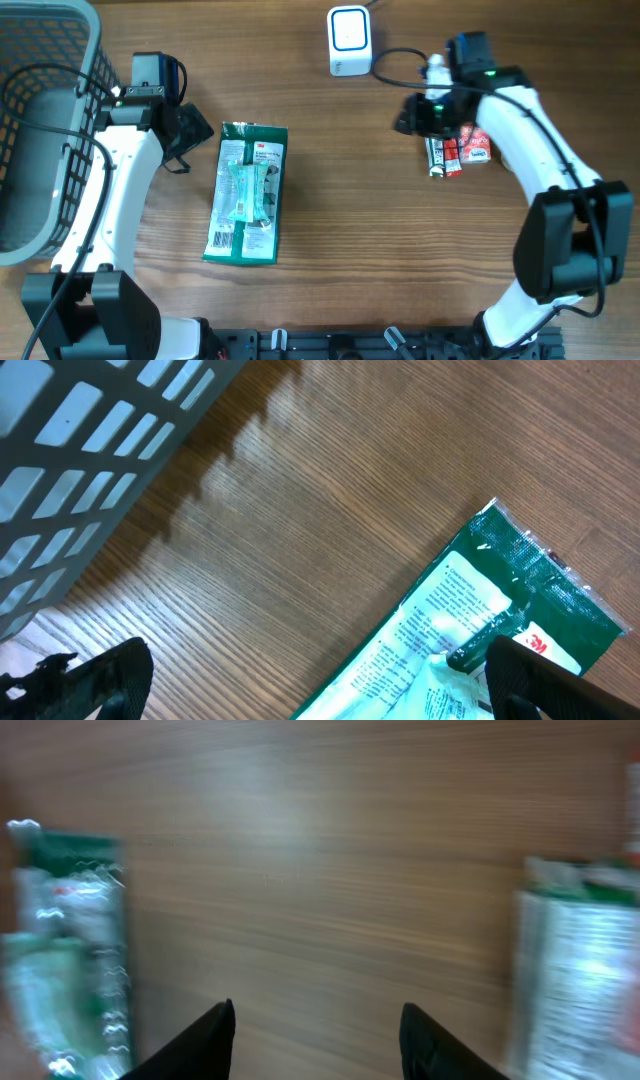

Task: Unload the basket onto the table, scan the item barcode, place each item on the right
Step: 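Carry the red stick packs right and set them down, then move the left gripper to the green gloves pack and grip its edge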

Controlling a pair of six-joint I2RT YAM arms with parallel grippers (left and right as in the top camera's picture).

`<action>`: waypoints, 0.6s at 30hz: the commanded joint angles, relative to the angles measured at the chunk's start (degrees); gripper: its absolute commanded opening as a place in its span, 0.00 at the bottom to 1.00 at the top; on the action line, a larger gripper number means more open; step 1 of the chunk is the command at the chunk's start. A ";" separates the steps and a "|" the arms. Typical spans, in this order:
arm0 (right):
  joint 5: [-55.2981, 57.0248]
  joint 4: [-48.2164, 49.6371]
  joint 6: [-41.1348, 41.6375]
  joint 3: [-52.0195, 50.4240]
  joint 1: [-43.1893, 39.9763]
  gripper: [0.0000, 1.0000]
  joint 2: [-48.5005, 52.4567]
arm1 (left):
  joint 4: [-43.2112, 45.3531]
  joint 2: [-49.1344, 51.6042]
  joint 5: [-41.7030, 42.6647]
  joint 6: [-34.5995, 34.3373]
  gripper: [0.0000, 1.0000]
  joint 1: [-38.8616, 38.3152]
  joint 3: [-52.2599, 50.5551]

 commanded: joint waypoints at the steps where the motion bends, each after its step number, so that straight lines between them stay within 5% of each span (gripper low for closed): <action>1: -7.28 4.35 8.63 -0.17 6.64 0.53 0.85 | 2.23 0.28 -1.70 -0.96 1.00 0.26 -0.37; 13: -6.95 9.27 11.50 -0.17 21.55 0.60 0.85 | 6.38 0.28 4.15 -0.98 0.97 0.31 -0.37; 14: -6.60 9.27 11.52 -0.17 21.88 0.60 0.85 | 5.51 0.28 6.93 -0.96 0.68 0.31 -0.39; 15: -6.21 9.31 11.50 -0.17 22.01 0.60 0.85 | 4.46 0.28 9.79 -0.98 0.25 0.28 -0.42; 16: -5.66 9.35 11.50 -0.17 22.01 0.61 0.85 | 3.41 0.28 13.22 -0.98 0.04 0.15 -0.61; 18: -3.61 9.49 11.50 -0.17 21.92 0.61 0.85 | 2.45 0.28 18.27 -0.94 0.04 -0.79 -2.08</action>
